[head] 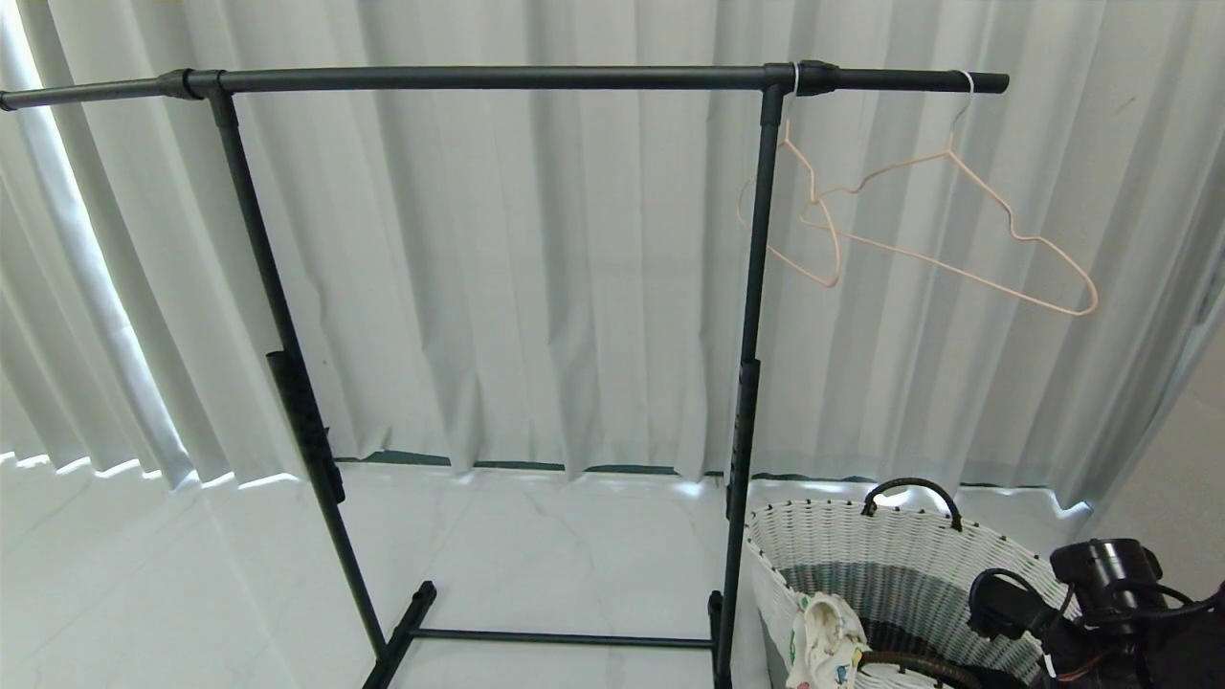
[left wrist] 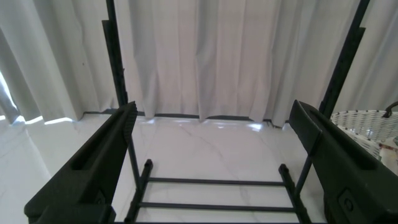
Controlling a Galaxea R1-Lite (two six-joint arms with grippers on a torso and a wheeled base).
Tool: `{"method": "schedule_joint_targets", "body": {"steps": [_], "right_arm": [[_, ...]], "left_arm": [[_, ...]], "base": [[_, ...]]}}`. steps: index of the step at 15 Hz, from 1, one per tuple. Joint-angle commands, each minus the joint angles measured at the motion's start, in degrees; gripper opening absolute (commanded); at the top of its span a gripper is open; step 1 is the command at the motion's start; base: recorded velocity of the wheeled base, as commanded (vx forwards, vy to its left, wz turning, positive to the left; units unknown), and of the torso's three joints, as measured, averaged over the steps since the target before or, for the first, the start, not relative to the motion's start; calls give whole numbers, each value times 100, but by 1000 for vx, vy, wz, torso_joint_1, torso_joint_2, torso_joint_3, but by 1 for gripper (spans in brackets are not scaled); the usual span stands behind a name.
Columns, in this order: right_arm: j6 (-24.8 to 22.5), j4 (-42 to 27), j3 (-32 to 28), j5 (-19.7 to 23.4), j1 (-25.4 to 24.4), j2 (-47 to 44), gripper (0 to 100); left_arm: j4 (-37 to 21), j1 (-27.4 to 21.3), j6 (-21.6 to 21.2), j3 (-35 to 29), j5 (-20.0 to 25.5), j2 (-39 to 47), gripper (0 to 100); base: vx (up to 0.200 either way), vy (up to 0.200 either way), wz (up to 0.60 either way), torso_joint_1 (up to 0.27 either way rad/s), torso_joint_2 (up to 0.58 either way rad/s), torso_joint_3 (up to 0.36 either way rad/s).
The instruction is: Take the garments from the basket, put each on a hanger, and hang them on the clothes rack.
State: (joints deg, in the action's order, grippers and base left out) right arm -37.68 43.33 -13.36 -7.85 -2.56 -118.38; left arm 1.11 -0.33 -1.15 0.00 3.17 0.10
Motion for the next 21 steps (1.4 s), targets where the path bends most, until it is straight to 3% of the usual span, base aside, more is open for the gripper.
{"method": "schedule_joint_targets", "body": {"steps": [1,6,8,9,11,14,17,21], "right_arm": [[-2,44,62,3,-8,26,0],[33,44,352,12,-8,1080,0],[50,-272,246,3,1,2188,0],[50,-711,53,3,1,2627,0],[217,-2900,-923,12,-43,3946,0],[1000,-5475,-2487,20,-473,5062,0],[1175,-6609,-3463,20,-737,5563,0],[1158,-6679,-3709,-67,-1212,5730,0]], "left_arm": [[3,-2,0,0,-1,-1,100],[3,-2,0,0,-1,-1,100],[3,-2,0,0,-1,-1,100],[3,-2,0,0,-1,-1,100],[3,-2,0,0,-1,-1,100],[3,-2,0,0,-1,-1,100],[3,-2,-17,0,-1,8,100],[3,-2,-17,0,-1,8,100]], "base": [[0,0,0,0,0,0],[0,0,0,0,0,0],[0,0,0,0,0,0],[0,0,0,0,0,0],[0,0,0,0,0,0],[0,0,0,0,0,0],[0,0,0,0,0,0],[-50,0,0,1,1,1]]}}
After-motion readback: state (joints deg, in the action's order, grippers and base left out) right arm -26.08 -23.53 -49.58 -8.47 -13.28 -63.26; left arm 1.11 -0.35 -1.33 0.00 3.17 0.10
